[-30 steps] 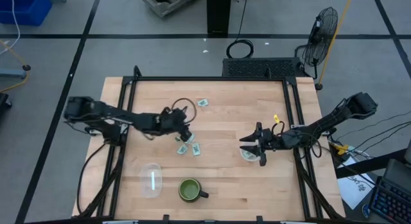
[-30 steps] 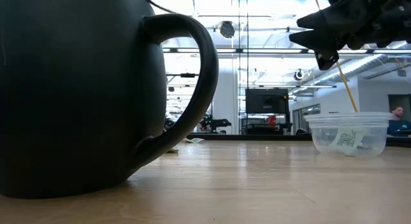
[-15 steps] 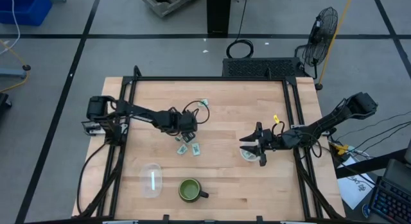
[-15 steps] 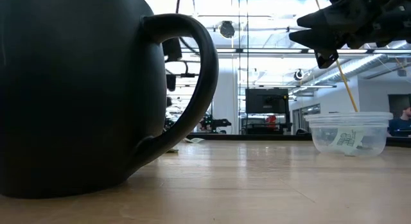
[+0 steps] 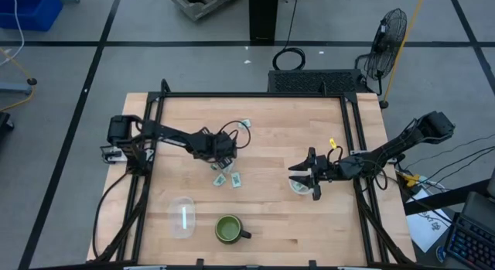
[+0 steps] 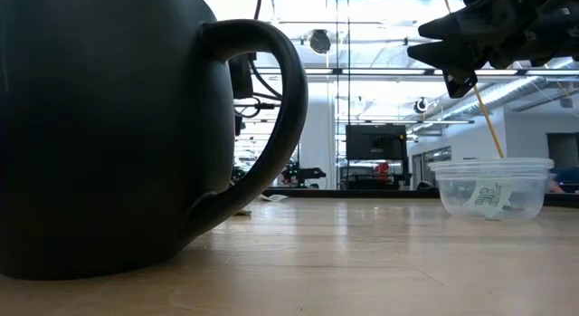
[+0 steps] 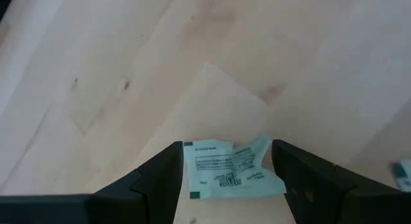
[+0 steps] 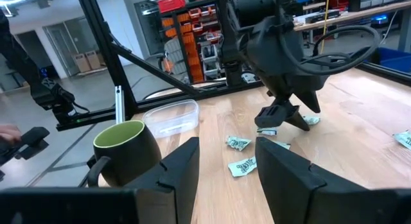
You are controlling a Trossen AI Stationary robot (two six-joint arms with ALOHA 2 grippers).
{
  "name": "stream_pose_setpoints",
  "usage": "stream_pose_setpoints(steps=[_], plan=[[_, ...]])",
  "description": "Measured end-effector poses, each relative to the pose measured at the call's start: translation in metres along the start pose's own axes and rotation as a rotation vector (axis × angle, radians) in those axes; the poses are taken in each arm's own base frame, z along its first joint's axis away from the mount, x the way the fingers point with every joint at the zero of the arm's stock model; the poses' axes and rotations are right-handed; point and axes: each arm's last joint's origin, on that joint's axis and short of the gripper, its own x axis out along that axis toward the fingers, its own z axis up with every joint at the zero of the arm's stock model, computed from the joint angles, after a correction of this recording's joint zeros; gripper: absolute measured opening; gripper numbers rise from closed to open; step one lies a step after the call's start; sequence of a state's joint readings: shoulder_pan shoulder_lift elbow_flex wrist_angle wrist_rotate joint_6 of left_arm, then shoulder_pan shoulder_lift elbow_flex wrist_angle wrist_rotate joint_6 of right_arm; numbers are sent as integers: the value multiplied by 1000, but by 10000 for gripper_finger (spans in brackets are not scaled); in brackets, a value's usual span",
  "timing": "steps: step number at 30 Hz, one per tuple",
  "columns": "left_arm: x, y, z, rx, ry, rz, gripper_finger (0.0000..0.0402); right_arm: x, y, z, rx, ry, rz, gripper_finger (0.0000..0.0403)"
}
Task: Pick and place Stevia / Truvia into bins
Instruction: Put the white stevia packet into the rectangular transparent container
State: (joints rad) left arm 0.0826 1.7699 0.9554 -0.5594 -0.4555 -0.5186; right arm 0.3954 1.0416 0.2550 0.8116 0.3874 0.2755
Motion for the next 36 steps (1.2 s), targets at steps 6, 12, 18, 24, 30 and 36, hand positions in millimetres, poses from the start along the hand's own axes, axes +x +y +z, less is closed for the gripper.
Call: stream_pose_setpoints(steps=[6, 12, 18, 24, 30, 36], plan=[[3, 7, -1, -18, 41, 18, 186, 0, 0, 0, 0, 0, 0, 144], [3, 7, 0, -16, 36, 15, 107, 0, 0, 0, 0, 0, 0, 144], [3, 8, -2, 26, 53, 19, 31, 0, 0, 0, 0, 0, 0, 144], [-6, 8, -12, 97, 128, 28, 10, 0, 0, 0, 0, 1, 0, 144], [-45, 8, -18, 76, 89, -72, 5, 0, 0, 0, -1, 4, -1, 144], [-108, 8, -41, 24, 78, -317, 5, 0, -1, -2, 2, 17, -5, 144]])
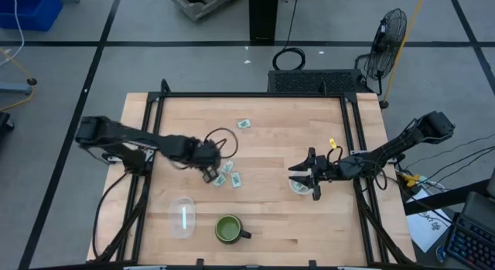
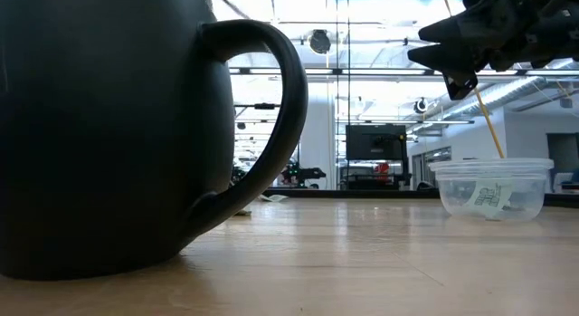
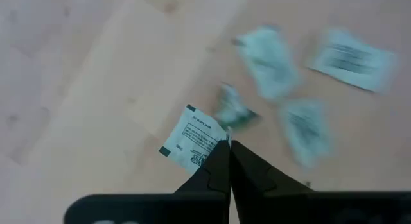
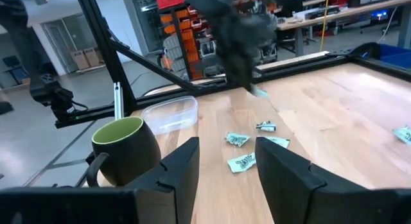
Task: Pick and place Stevia / Truvia into bins
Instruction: Put the white stevia packet into the rectangular transparent container
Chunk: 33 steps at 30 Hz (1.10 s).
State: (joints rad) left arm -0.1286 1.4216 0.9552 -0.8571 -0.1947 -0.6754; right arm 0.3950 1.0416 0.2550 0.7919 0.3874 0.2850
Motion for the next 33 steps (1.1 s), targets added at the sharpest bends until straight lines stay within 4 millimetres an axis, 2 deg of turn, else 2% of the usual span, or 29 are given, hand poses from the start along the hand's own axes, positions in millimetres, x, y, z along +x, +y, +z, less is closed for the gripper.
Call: stream_pose_setpoints(steps=[8, 14, 21, 30, 33], plan=[[-68, -35, -68, 49, -23, -306, 10, 0, -1, -2, 12, 24, -7, 144], [-90, -55, -118, 3, -28, -387, 9, 0, 0, -1, 23, 12, -5, 144], [-85, -72, -152, -34, -24, -349, 5, 0, 0, 0, 19, -4, 0, 144], [-58, -90, -164, -13, 40, -237, 4, 0, 0, 0, 19, -5, -2, 144], [-50, -95, -167, -10, 86, -209, 15, 0, 0, 1, 19, -5, -2, 144]])
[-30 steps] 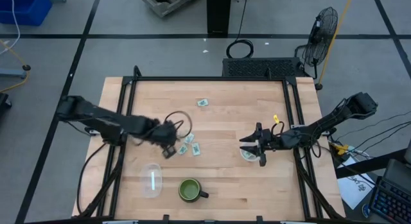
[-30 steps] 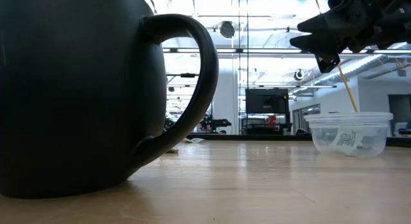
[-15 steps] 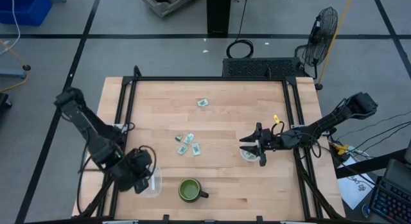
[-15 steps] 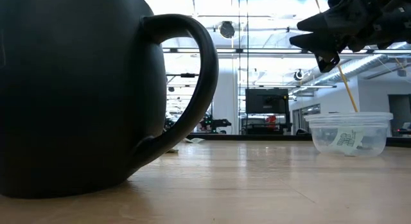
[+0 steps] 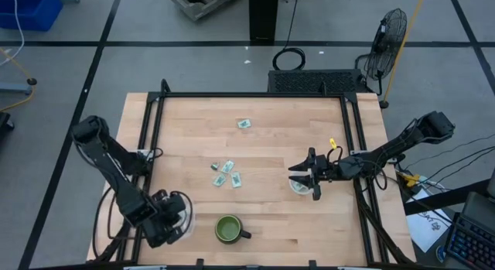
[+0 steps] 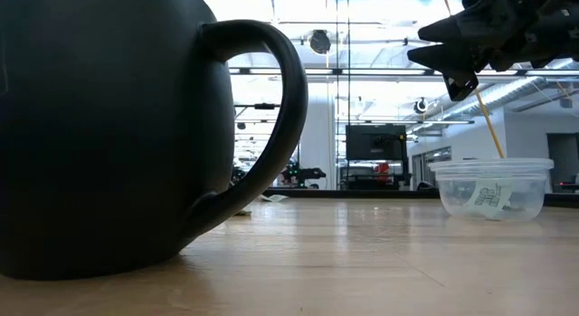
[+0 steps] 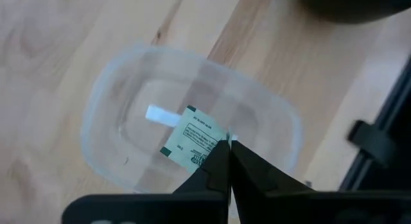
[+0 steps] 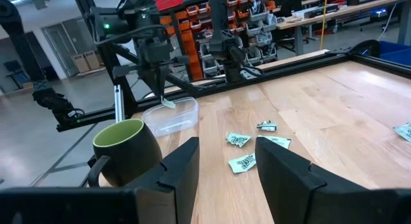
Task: Pick and place Stevia / Truvia into bins
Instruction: Put the white stevia packet into the rectangular transparent container, then put the white stevia packet into the circular transparent container
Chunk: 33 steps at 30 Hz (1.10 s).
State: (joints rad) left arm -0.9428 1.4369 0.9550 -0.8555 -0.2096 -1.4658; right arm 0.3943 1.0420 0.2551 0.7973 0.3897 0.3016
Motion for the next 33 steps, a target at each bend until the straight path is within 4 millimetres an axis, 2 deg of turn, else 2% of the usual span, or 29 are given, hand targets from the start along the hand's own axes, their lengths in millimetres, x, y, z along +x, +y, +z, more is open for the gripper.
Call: stream_pose_setpoints(steps=[7, 14, 18, 24, 28, 33], plan=[[7, -1, -1, 8, -8, 28, 35, 0, 0, 0, -3, 0, -1, 144], [8, 1, 5, 24, -78, 62, 37, 0, 0, 0, -16, 0, -1, 144], [9, 5, 14, 65, -150, 106, 38, 0, 0, 0, -18, -2, -1, 144], [10, 26, 38, 61, -219, 312, 43, 0, 1, 2, -10, -20, 5, 144], [10, 39, 58, 80, -274, 427, 81, 0, 1, 4, -27, -37, 5, 144], [11, 50, 84, 149, -391, 543, 165, 2, -5, 4, -33, -33, -31, 144]])
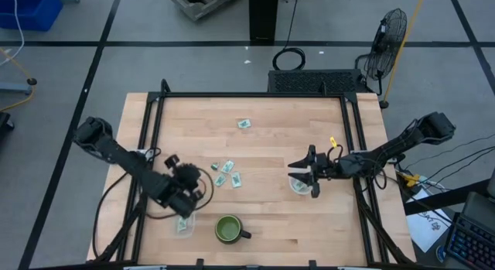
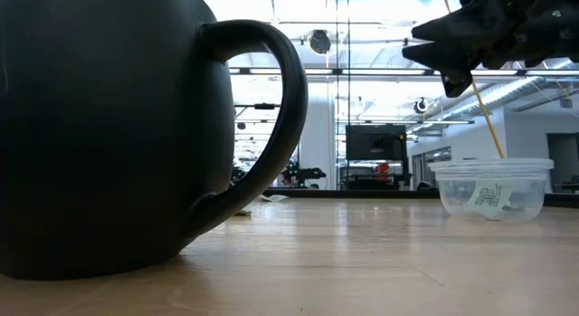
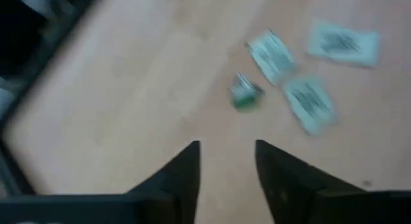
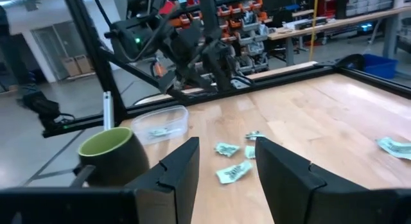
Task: Pick and place Stevia / Truvia into bins
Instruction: Put the white stevia packet into the circular transparent container
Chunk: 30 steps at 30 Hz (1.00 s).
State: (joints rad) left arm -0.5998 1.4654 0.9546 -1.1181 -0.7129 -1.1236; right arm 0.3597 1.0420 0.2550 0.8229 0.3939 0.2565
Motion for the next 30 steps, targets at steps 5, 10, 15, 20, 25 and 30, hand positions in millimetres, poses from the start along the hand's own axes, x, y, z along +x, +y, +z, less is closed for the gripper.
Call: stream_pose_setpoints(steps=[5, 10, 15, 20, 25, 30], plan=[[8, 7, 19, 94, -97, 40, 221, 2, -7, 0, -2, 10, -39, 144], [11, 13, 46, 134, -214, -173, 220, 4, -12, 0, -6, 16, -69, 144], [21, 38, 60, 141, -354, -388, 202, 8, -21, 1, 12, 49, -128, 144], [31, 71, 45, 27, -512, -545, 188, 28, -24, 17, 28, 153, -149, 144], [38, 91, 22, -49, -693, -758, 189, 60, -39, 45, 47, 221, -160, 144], [45, 99, 1, -64, -846, -886, 191, 95, -79, 56, 165, 287, -202, 144]])
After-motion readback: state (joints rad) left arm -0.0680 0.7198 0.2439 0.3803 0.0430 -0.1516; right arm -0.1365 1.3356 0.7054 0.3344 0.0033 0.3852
